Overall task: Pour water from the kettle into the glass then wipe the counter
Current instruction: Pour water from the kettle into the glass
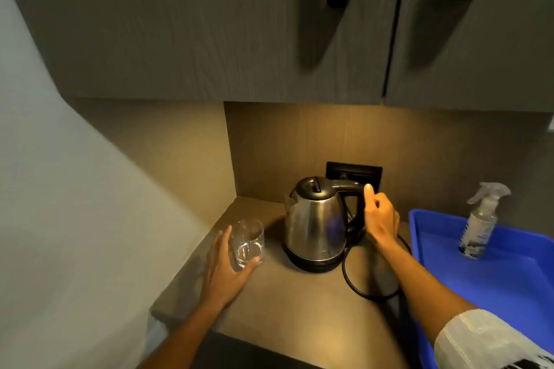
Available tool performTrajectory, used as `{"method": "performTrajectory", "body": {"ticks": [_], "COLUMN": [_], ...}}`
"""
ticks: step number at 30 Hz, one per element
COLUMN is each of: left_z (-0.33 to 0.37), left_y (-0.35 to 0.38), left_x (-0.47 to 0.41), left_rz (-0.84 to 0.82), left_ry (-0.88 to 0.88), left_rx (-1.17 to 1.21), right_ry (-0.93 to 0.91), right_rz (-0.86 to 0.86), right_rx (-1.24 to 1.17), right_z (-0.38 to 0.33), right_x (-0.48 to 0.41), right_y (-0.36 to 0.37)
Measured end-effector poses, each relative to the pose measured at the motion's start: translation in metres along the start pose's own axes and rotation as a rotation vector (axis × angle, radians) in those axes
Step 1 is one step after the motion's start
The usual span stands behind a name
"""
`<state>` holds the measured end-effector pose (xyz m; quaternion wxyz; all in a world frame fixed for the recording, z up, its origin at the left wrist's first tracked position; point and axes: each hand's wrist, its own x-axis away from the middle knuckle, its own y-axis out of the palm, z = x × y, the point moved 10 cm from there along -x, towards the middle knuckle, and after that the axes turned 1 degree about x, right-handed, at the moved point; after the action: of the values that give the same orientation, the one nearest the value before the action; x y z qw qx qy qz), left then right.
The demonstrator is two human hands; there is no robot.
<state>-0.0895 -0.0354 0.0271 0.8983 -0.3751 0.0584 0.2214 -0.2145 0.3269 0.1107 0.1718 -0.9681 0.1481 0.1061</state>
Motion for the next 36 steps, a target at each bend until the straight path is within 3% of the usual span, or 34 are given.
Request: {"method": "performTrajectory", "body": {"ticks": [2, 7, 11, 14, 24, 31, 36], "left_z": [-0.016, -0.038, -0.043, -0.039, -0.034, -0.037, -0.032], "left_y": [0.010, 0.040, 0.047, 0.049, 0.041, 0.039, 0.036], "left_x": [-0.007, -0.025, -0.030, -0.032, -0.030, -0.029, -0.030], "left_rz": [0.008, -0.013, 0.007, -0.041, -0.104, -0.100, -0.083], "left_ry": [-0.134, -0.300, -0.284, -0.252, -0.266, -0.296, -0.274], "left_rx": [0.154, 0.255, 0.235, 0.218, 0.213, 0.155, 0.120], "right_ry": [0.121, 0.388, 0.415, 0.383, 0.042, -0.295, -0.412], "right_rz": [0.139, 0.030, 0.115, 0.188, 0.140, 0.021, -0.014], "right_rx": [-0.094, -0.372, -0.561, -0.508, 0.101, 0.272, 0.362], "right_z": [0.014, 0.048, 0.063, 0.055, -0.065, -0.132, -0.156], "right_x": [-0.010, -0.028, -0.036, -0.043, -0.064, -0.055, -0.048], "right_y": [-0.008, 0.032, 0.043, 0.041, 0.041, 0.069, 0.082]}}
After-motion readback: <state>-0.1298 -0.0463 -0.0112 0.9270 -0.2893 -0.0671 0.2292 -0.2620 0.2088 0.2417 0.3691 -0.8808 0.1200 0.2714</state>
